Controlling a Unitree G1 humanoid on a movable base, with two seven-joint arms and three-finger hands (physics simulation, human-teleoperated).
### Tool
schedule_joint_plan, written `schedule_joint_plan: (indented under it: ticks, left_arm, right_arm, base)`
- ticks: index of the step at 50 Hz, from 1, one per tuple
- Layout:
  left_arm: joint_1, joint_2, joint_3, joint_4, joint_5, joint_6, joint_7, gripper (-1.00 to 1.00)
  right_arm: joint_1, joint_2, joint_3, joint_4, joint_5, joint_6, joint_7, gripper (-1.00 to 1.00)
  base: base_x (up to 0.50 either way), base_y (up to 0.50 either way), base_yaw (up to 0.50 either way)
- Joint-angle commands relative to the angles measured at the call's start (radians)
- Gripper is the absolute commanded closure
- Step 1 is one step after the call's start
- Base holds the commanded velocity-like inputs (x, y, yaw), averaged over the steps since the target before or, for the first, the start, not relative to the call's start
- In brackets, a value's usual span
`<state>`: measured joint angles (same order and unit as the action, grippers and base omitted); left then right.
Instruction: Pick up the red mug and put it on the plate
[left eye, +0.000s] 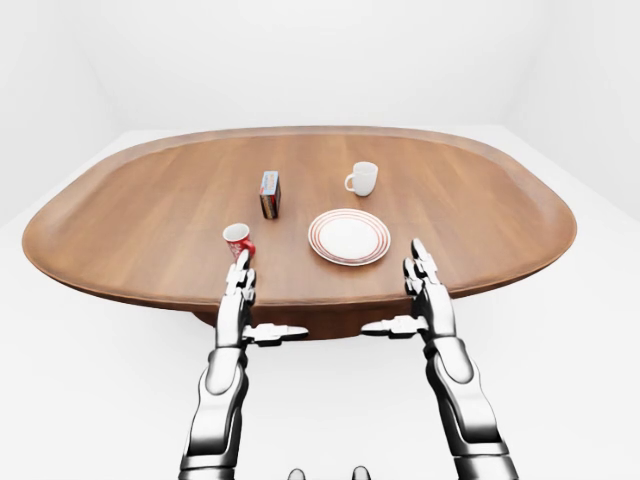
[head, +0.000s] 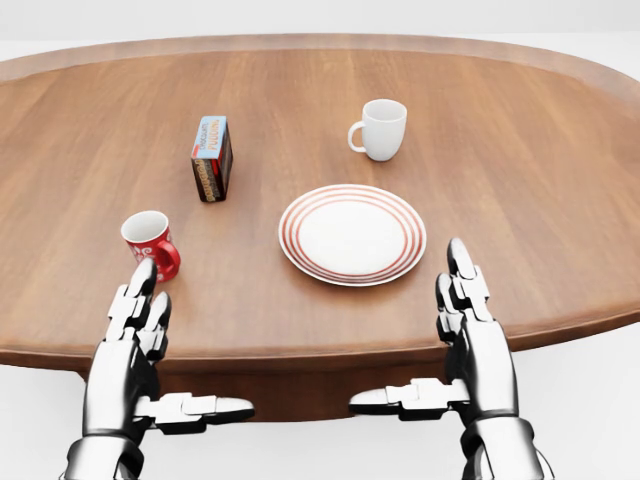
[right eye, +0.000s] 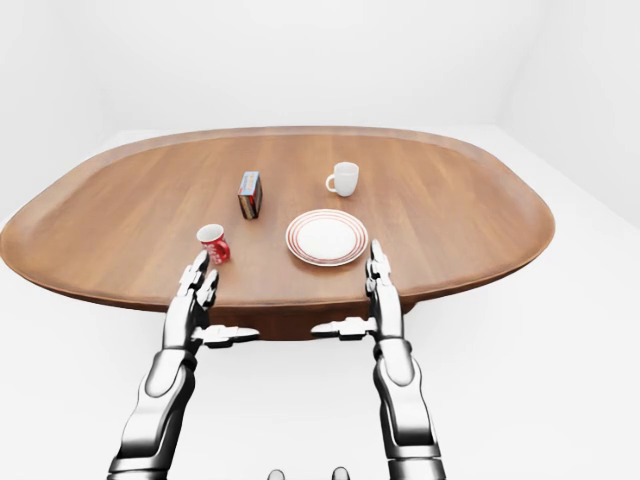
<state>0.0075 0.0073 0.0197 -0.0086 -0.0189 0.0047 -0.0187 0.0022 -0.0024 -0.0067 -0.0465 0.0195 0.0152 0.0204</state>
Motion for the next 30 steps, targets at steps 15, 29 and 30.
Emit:
schedule_joint_plan:
  ticks: [15, 29, 30]
  left_arm:
    - [-0.216, 0.062, 0.204, -0.662, -0.335, 0.083, 0.135, -0.94]
    - [-0.250, 0.124, 0.194, -0.611, -0.404, 0.083, 0.208, -0.95]
    - [-0.256, 0.125, 0.201, -0.620, -0.416, 0.083, 0.216, -0.95]
  right_arm:
    - [-0.202, -0.044, -0.062, -0.646, 0.100, 0.072, -0.004, -1.00]
    - [-0.191, -0.046, -0.063, -0.609, 0.118, 0.072, -0.027, -1.00]
    - [-0.190, -0.046, -0.063, -0.613, 0.117, 0.072, -0.027, -1.00]
  base:
    - [0.00, 0.00, 0.00]
    - [0.00, 0.00, 0.00]
    - [0.00, 0.00, 0.00]
